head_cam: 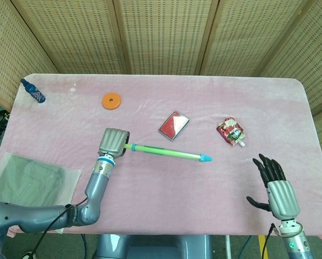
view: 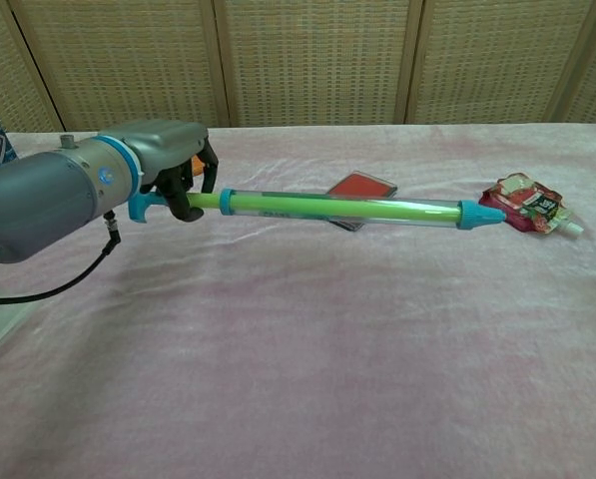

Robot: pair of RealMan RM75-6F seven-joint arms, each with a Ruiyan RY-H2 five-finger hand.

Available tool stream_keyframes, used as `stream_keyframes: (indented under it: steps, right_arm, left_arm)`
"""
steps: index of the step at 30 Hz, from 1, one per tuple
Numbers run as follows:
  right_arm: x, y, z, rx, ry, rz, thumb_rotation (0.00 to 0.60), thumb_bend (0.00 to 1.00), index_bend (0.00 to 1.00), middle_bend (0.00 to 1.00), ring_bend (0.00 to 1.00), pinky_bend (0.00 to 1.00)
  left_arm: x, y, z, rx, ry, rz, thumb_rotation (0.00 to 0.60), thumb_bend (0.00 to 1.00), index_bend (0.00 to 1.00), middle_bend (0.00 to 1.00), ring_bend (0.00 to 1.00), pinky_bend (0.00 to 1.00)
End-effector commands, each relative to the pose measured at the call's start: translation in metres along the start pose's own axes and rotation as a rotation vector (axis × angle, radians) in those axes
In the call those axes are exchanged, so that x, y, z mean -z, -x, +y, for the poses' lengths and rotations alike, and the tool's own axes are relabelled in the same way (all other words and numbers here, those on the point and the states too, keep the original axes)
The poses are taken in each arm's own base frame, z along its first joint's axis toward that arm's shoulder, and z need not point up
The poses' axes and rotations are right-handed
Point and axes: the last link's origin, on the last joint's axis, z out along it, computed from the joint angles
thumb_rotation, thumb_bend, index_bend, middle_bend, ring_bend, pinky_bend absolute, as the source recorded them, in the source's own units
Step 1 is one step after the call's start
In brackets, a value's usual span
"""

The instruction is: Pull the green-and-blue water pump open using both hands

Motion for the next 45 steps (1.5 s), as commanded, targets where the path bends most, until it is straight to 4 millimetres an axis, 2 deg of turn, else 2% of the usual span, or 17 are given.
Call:
stream_keyframes:
  steps: [1,4,6,8,11,18,27,39,45]
  right_arm:
    - [-0.001,0.000,-0.003,0.020,0.008,-0.005,0.600,0.23,0.18,0.29,0.25,0.30]
    - [-0.007,-0.003,-0.011,0.047,-0.011,0.006,0.600,0.23,0.23,0.59,0.56,0.50]
    - [-0.016,-0.008,-0.027,0.071,-0.051,0.000,0.600,0.23,0.25,0.73,0.70,0.58]
    - [-0.023,-0.014,-0.039,0.083,-0.068,-0.013,0.600,0.23,0.26,0.83,0.80,0.65]
    - [-0.037,-0.021,-0.061,0.104,-0.095,-0.030,0.600,0.23,0.27,0.90,0.87,0.70]
    - [-0.073,-0.020,-0.107,0.158,-0.131,-0.092,0.600,0.25,0.31,0.96,0.93,0.72]
    - [-0.104,0.003,-0.143,0.197,-0.104,-0.136,0.600,0.26,0.31,0.97,0.93,0.72]
    - [-0.121,0.014,-0.158,0.217,-0.056,-0.089,0.600,0.28,0.30,0.97,0.93,0.72]
    - [-0.127,0.014,-0.159,0.213,-0.038,-0.066,0.600,0.30,0.35,0.97,0.93,0.72]
  left_arm:
    - [0.009,-0.015,-0.018,0.007,-0.046,0.012,0.600,0.55,0.72,0.85,0.73,0.69]
    - [0.014,-0.023,-0.022,0.023,-0.056,0.001,0.600,0.55,0.72,0.85,0.73,0.69]
    - [0.018,-0.028,-0.024,0.025,-0.064,-0.006,0.600,0.55,0.72,0.85,0.73,0.69]
    - [0.020,-0.031,-0.024,0.021,-0.066,-0.013,0.600,0.55,0.72,0.85,0.73,0.69]
    - [0.023,-0.035,-0.023,0.023,-0.070,-0.022,0.600,0.55,0.72,0.85,0.73,0.69]
    - [0.025,-0.044,-0.016,0.041,-0.088,-0.054,0.600,0.55,0.72,0.85,0.73,0.69]
    - [0.025,-0.047,-0.006,0.054,-0.088,-0.097,0.600,0.55,0.72,0.85,0.73,0.69]
    - [0.025,-0.046,-0.002,0.019,-0.086,-0.125,0.600,0.57,0.72,0.85,0.73,0.69]
    - [0.028,-0.047,0.004,0.007,-0.078,-0.136,0.600,0.57,0.72,0.85,0.73,0.69]
